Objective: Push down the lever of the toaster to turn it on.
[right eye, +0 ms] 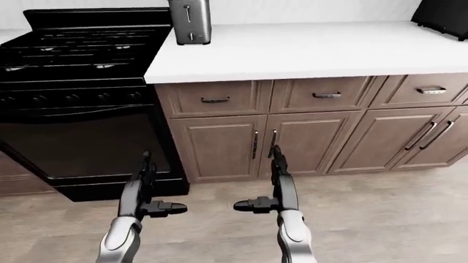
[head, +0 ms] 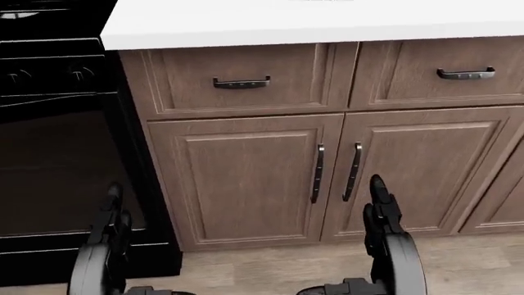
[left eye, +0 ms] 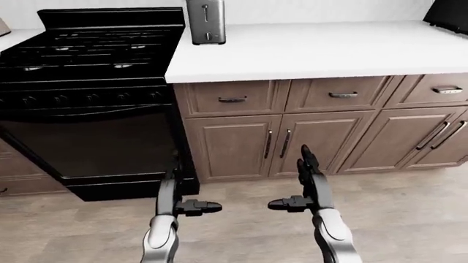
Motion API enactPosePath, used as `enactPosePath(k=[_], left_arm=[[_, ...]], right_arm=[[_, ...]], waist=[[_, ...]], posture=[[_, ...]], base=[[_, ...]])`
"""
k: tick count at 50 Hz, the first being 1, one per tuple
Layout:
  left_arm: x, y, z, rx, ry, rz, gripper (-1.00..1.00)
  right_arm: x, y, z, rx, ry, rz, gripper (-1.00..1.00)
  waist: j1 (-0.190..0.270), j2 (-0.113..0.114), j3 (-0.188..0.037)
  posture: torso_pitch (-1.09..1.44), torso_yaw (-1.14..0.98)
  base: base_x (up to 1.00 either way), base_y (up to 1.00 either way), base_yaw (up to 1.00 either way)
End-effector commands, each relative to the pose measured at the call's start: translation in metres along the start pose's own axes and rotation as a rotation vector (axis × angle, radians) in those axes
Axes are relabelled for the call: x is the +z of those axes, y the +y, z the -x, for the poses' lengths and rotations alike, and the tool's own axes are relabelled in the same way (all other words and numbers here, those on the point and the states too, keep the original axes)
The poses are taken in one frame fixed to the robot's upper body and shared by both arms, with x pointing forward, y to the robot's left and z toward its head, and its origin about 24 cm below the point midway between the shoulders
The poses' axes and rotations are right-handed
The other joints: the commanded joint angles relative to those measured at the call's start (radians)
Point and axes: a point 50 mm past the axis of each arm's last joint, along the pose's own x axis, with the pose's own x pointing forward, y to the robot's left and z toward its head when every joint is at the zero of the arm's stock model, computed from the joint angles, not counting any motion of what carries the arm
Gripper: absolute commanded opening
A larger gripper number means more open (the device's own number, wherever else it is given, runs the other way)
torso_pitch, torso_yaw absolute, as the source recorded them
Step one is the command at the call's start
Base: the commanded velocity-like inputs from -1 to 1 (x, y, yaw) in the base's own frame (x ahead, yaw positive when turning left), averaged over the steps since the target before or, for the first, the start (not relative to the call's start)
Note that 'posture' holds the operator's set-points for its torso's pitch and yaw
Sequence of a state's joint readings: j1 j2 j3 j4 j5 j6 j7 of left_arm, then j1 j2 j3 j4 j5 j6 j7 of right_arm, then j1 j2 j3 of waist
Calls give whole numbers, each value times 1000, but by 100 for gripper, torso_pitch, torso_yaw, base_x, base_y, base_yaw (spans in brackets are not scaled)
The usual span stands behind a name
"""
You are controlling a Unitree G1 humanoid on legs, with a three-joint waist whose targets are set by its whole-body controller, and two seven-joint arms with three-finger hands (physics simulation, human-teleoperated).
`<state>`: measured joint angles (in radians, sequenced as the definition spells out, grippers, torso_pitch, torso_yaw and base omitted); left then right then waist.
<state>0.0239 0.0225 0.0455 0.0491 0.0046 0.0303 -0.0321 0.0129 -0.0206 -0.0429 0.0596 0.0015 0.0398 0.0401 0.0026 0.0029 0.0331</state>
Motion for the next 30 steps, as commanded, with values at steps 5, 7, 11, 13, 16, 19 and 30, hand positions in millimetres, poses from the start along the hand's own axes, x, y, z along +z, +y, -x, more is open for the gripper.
enactPosePath(k=[5, 7, 11, 13, 16, 19, 30], left_arm=[[18, -4, -4, -19, -96, 1, 100], [19, -4, -4, -19, -97, 1, 100], [19, -4, -4, -19, -96, 1, 100], [19, -4, -4, -19, -96, 1, 100], [18, -4, -4, -18, -96, 2, 100], [18, -4, -4, -18, -96, 3, 100], [19, -4, -4, -18, -97, 4, 100]], right_arm=[[19, -2, -3, -8, -99, 8, 100], [20, -2, -2, -8, -99, 7, 100], [20, -2, -2, -8, -98, 7, 100], [20, -2, -2, -9, -97, 7, 100], [20, -2, -2, -9, -98, 6, 100], [20, -2, -2, -10, -97, 7, 100], [20, -5, -3, -20, -112, 2, 100]], waist=[[-6, -62, -14], [-20, -54, -17], [-16, -61, -28], [-14, -44, -21], [-15, -3, -11], [-15, 84, -27], [-1, 12, -12]], posture=[[0, 0], [0, 0], [0, 0], [0, 0], [0, 0], [0, 0], [0, 0]], base=[[0, 25, 0], [0, 25, 0], [0, 25, 0], [0, 26, 0], [0, 25, 0], [0, 26, 0], [0, 14, 0]])
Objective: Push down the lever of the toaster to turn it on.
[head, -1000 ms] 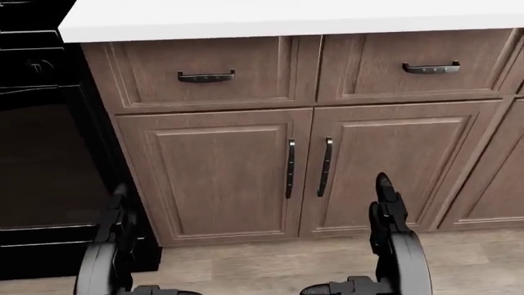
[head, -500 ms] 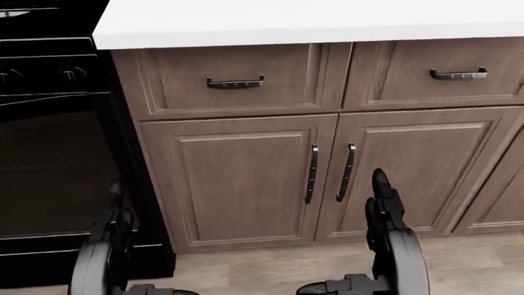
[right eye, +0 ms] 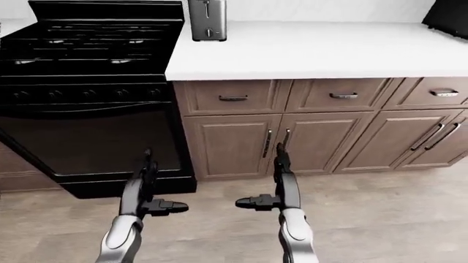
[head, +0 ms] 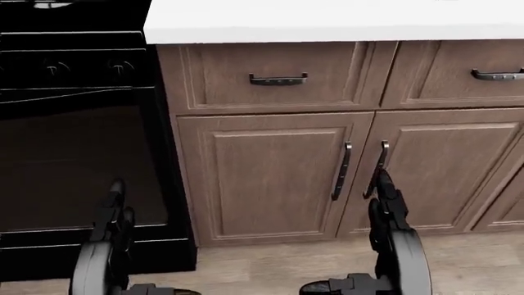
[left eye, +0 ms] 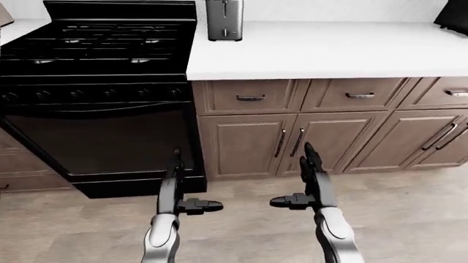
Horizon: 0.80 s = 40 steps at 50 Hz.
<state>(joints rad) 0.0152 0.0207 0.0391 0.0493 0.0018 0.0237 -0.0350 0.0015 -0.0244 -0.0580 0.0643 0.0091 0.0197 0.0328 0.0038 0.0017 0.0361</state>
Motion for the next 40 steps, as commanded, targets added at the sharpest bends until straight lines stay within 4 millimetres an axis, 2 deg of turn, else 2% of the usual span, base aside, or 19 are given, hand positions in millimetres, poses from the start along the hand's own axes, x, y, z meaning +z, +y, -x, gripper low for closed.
enactPosePath(k=[1, 2, 6, 8, 9, 10, 11, 12, 16, 18, 20, 22, 29, 33, 35, 38, 39, 40], left_arm=[[15, -1, -3, -6, -82, -1, 100], [16, -2, -2, -7, -83, -1, 100], [15, -1, -3, -6, -85, -2, 100], [16, -1, -2, -5, -84, -2, 100], [16, -1, -2, -5, -85, -1, 100], [16, -1, -2, -5, -84, -1, 100], [16, -1, -2, -4, -85, 0, 100], [15, -1, -3, -4, -85, 0, 100], [17, -1, -2, -3, -86, 1, 100], [18, -1, -2, -3, -86, 0, 100], [17, -1, -2, -1, -87, 2, 100], [18, -1, -3, 6, -90, 6, 100], [22, -2, -5, 2, -77, 43, 100], [35, 0, -13, 11, -74, 37, 100], [46, 1, -19, 10, -79, 29, 100], [77, 5, -29, 13, -90, 37, 100], [81, 5, -30, 13, -92, 36, 100], [91, 8, -35, 17, -93, 40, 100]], right_arm=[[17, 0, -2, 0, -85, 3, 100], [17, 1, -1, 6, -81, 6, 100], [17, -2, -1, -16, -83, 8, 100], [17, -2, -1, -16, -82, 5, 100], [17, -2, -1, -18, -87, 5, 100], [18, -3, -1, -22, -90, -1, 100], [18, -3, -2, -25, -92, -7, 100], [18, -4, -3, -27, -93, -7, 100], [18, -3, -1, -26, -90, 0, 100], [18, -4, -2, -31, -90, 2, 100], [18, -4, -2, -39, -86, 7, 100], [17, -5, -3, -41, -87, 6, 100], [25, -3, -5, -44, -89, 32, 100], [46, -4, -11, -55, -90, 45, 100], [59, -4, -13, -51, -91, 49, 100], [82, -5, -19, -62, -109, 37, 100], [85, -5, -21, -65, -111, 37, 100], [97, -5, -24, -75, -123, 65, 100]], waist=[[0, 10, -15], [11, 13, -28], [17, -20, -18], [14, -52, -8], [6, -79, -9], [-22, -109, -6], [-22, -56, -6], [-3, -55, -12], [1, -44, -29], [-3, -28, -30], [-8, 0, -31], [-10, -2, -27], [-5, -12, -39], [-2, -14, -44], [-1, -14, -45], [-1, -13, -50], [-1, -12, -51], [0, -12, -51]], posture=[[0, 0], [0, 0], [0, 0], [0, 0], [0, 0], [0, 0], [0, 0], [0, 0], [0, 0], [0, 0], [0, 0], [0, 0], [0, 0], [0, 0], [0, 0], [0, 0], [0, 0], [0, 0]], base=[[0, 0, 0], [0, 0, 37], [0, 0, 100], [0, 0, 100], [0, 0, 76], [0, 0, 0], [0, 0, 0], [0, 0, 0], [0, 0, 0], [0, 0, 0], [0, 0, 0], [0, 0, 0], [0, 0, 0], [0, 0, 0], [0, 0, 0], [0, 0, 0], [0, 0, 0], [0, 0, 0]])
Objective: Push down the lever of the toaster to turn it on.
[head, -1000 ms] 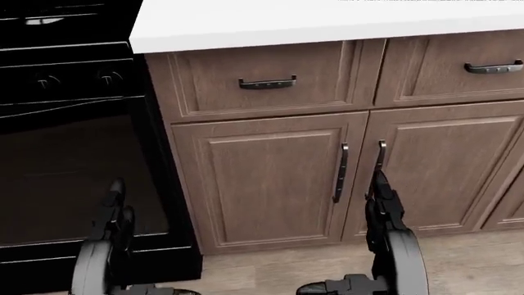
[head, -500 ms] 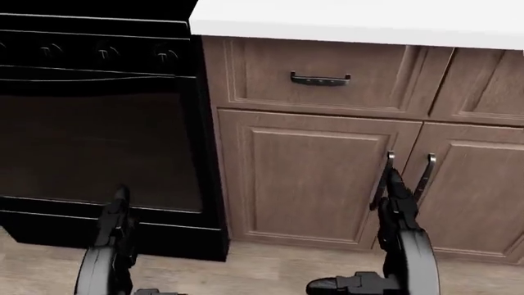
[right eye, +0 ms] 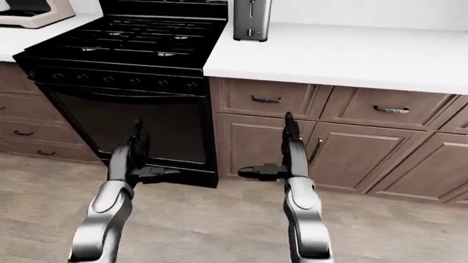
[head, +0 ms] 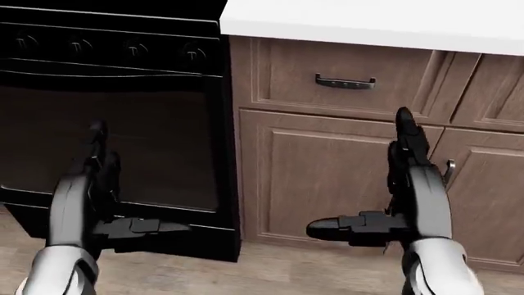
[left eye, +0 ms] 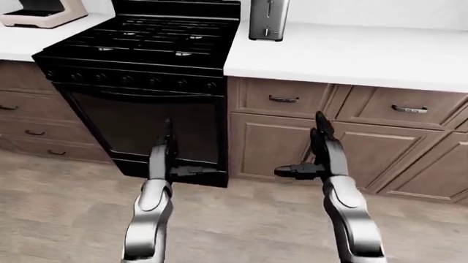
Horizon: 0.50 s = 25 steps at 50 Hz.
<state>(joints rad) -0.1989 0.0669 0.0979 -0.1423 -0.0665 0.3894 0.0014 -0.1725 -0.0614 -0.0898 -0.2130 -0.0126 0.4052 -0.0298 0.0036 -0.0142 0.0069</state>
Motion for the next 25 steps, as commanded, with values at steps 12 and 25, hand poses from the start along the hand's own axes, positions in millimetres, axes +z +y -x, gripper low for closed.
enactPosePath(k=[12, 25], left_arm=[[99, -3, -31, -24, -71, 17, 100], [177, 1, -44, -14, -137, 23, 100]], right_arm=[[111, 4, -15, 25, -122, 25, 100], [178, 9, -28, 41, -171, 32, 100]], waist=[[2, 11, -19], [-4, 11, 5]], posture=[[0, 0], [0, 0]], base=[[0, 0, 0], [5, 0, 0]])
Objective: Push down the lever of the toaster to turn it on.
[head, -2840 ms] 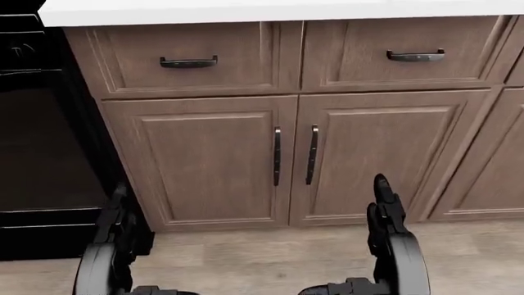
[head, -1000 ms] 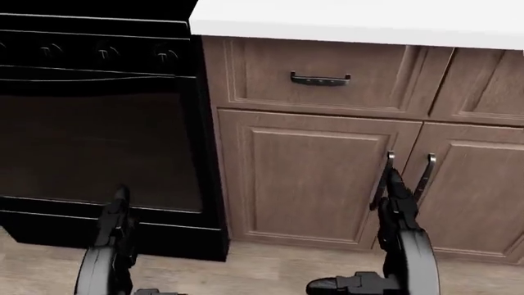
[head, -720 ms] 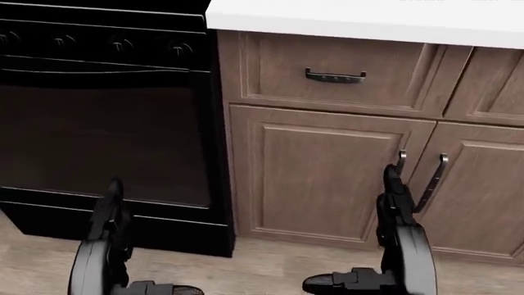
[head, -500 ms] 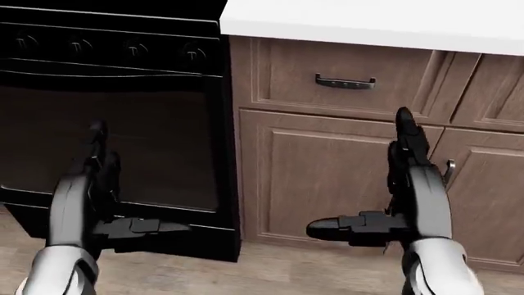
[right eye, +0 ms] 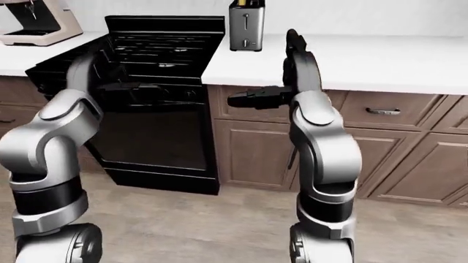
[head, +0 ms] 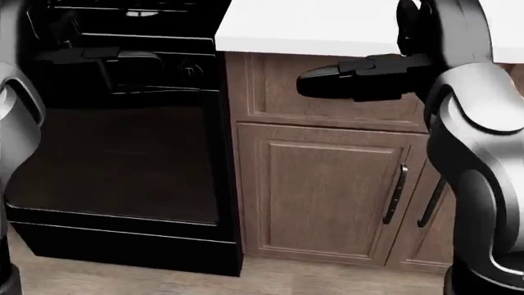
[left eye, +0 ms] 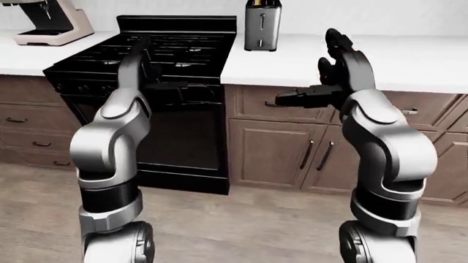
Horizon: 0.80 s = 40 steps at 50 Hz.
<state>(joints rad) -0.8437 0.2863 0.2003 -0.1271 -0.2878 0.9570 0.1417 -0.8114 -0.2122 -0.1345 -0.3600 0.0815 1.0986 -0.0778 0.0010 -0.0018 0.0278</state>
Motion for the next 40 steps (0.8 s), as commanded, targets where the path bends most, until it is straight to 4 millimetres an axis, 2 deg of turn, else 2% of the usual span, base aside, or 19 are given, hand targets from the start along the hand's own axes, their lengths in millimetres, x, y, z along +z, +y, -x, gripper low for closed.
enactPosePath(k=[1, 7, 9, 11, 12, 13, 15, 20, 22, 23, 24, 26, 29, 33, 35, 37, 38, 39, 40], left_arm=[[19, -2, 0, -19, -61, 7, 100], [27, -2, -1, -19, -69, -5, 100], [29, -2, -1, -21, -71, -5, 100], [29, -2, -1, -21, -77, -13, 100], [29, -2, -1, -21, -77, -16, 100], [30, -2, 0, -20, -77, -17, 100], [33, -2, 0, -21, -79, -16, 100], [35, -3, 0, -26, -82, -14, 100], [34, -3, -1, -27, -83, -12, 100], [34, -2, 0, -26, -84, -9, 100], [33, -2, 0, -25, -82, -9, 100], [32, -2, 0, -25, -80, -10, 100], [34, -2, 1, -25, -81, -11, 100], [34, -3, 0, -27, -81, -13, 100], [33, -3, 0, -27, -81, -11, 100], [33, -3, 0, -26, -80, -12, 100], [32, -3, 0, -26, -79, -11, 100], [32, -3, 0, -30, -78, -14, 100], [32, -2, 1, -29, -78, -16, 100]], right_arm=[[21, -1, 1, 1, -75, 0, 100], [34, -1, -1, 9, -87, -2, 100], [38, -3, -2, 3, -91, -2, 100], [38, -3, -2, 4, -93, 2, 100], [39, -3, -1, 1, -92, 5, 100], [39, -3, -1, 2, -91, 4, 100], [40, -3, -1, 3, -92, 6, 100], [42, -3, -1, 4, -96, 13, 100], [41, -3, -1, 6, -95, 11, 100], [41, -3, -1, 6, -94, 11, 100], [41, -3, -1, 6, -93, 10, 100], [39, -3, -1, 6, -91, 8, 100], [40, -3, -1, 6, -92, 8, 100], [41, -4, 0, 3, -93, 9, 100], [42, -3, 0, 3, -93, 10, 100], [41, -3, -1, 3, -91, 10, 100], [41, -3, -1, 4, -91, 8, 100], [40, -3, -1, 4, -90, 8, 100], [39, -2, -2, 6, -88, 6, 100]], waist=[[-2, -1, -13], [1, 20, -5], [-2, 43, -3], [-6, 92, -12], [1, 51, -6], [-7, 69, -1], [-2, 64, -11], [9, 16, -3], [16, -21, -6], [18, -52, -16], [14, -40, -15], [13, -54, 4], [2, -30, -4], [-6, 11, 12], [-13, 50, 5], [-22, 94, -23], [-9, 77, -13], [-16, 89, -4], [-10, 81, -3]], posture=[[0, 0], [0, 0], [0, 0], [0, 0], [0, 0], [0, 0], [0, 0], [0, 0], [0, 0], [0, 0], [0, 0], [0, 0], [0, 0], [0, 0], [0, 0], [0, 0], [0, 0], [0, 0], [0, 0]], base=[[16, 0, 0], [24, 0, 0], [26, 0, 0], [25, 0, 0], [26, 0, 0], [23, 0, 0], [25, 0, 0], [25, 0, 0], [25, 0, 0], [26, 0, 0], [26, 0, 0], [27, 0, 0], [28, 0, 0], [29, 0, 0], [29, 0, 0], [29, 0, 0], [28, 0, 0], [28, 0, 0], [26, 0, 0]])
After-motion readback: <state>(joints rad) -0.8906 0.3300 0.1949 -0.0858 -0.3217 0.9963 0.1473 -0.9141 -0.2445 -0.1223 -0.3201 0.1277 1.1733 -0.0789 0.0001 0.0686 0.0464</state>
